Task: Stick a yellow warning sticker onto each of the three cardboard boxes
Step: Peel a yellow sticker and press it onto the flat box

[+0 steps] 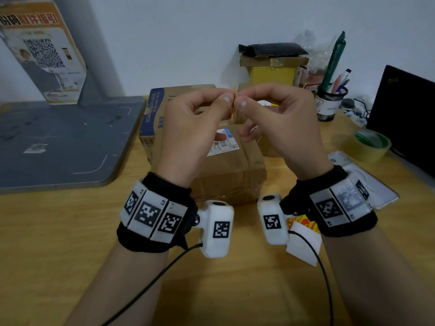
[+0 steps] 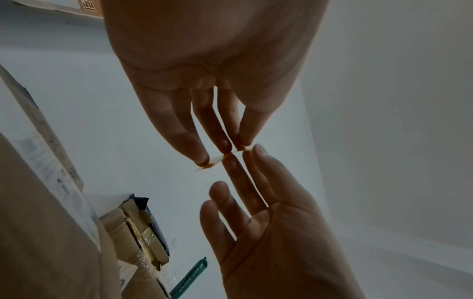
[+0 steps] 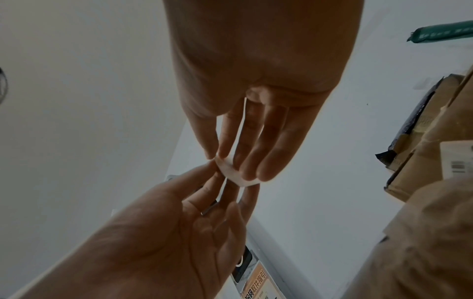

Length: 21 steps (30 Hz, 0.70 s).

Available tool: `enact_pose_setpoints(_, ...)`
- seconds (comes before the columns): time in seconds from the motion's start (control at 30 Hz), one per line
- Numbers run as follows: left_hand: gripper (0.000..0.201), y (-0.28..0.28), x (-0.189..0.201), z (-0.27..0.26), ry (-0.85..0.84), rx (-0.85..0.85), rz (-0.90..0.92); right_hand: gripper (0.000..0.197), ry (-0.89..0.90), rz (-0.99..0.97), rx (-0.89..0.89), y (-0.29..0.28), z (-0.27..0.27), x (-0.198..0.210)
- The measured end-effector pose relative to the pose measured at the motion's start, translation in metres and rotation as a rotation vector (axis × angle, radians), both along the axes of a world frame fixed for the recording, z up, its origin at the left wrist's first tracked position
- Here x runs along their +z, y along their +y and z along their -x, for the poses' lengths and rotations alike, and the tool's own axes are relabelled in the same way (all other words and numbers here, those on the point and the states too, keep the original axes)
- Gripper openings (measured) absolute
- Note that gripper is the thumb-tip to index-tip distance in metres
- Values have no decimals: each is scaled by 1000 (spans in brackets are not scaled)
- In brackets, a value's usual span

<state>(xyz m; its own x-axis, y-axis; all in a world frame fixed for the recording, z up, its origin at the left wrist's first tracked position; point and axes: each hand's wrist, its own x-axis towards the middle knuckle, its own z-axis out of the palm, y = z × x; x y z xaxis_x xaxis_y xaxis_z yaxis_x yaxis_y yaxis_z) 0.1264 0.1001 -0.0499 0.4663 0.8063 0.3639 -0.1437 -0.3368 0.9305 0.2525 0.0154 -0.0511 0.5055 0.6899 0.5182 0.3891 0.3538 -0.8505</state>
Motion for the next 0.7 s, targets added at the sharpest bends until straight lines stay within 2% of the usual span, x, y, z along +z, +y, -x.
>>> enact_pose_setpoints(0.13, 16, 0, 1, 1, -12, 0, 3, 5, -7, -12, 19, -1, 1, 1)
enact_pose_setpoints(0.7, 16, -3, 2, 0, 3, -25, 1, 6, -18, -40, 32, -2, -4, 2)
